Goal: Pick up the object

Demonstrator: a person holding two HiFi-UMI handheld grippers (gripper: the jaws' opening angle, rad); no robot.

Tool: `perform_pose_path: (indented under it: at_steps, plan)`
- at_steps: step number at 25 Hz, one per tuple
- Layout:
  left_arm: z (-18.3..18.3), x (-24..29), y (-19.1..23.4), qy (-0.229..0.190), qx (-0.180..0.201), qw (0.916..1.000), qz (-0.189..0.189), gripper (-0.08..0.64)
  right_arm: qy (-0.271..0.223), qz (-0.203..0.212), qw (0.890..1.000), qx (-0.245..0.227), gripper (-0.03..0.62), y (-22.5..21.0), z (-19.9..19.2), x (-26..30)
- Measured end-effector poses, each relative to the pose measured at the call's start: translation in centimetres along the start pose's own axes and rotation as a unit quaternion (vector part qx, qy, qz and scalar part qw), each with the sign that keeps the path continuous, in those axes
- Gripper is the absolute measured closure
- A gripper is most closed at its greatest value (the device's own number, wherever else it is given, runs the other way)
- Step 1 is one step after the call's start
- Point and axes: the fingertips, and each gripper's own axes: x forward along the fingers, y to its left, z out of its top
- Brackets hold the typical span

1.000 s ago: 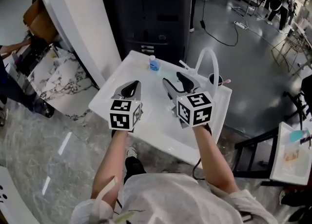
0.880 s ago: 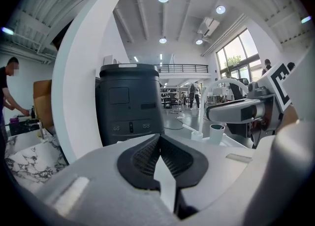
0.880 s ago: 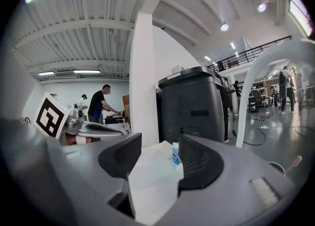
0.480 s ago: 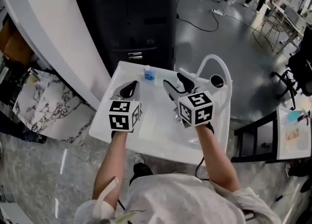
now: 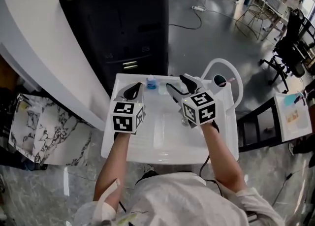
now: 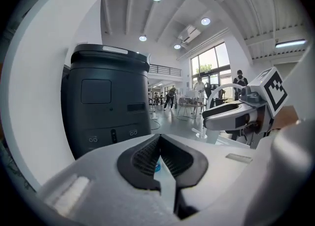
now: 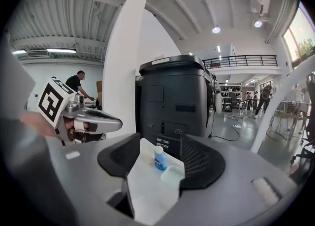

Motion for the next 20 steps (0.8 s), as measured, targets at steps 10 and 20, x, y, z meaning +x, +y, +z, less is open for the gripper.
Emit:
perform_pose_path:
  at_steps: [10,20]
  plan:
    - [-0.6,1.5,2.3,0.004,0.008,0.9986,-0.052,0.558,0.053,-0.007,0.998,-0.031,0.357,0.4,-2.0,2.7]
    - [-1.7,3.2,2.5,0.010,0.000,0.9978,-0.066,0.558,0.132,0.022,0.986,-0.100,0.348,-0.3,-5.9,4.2]
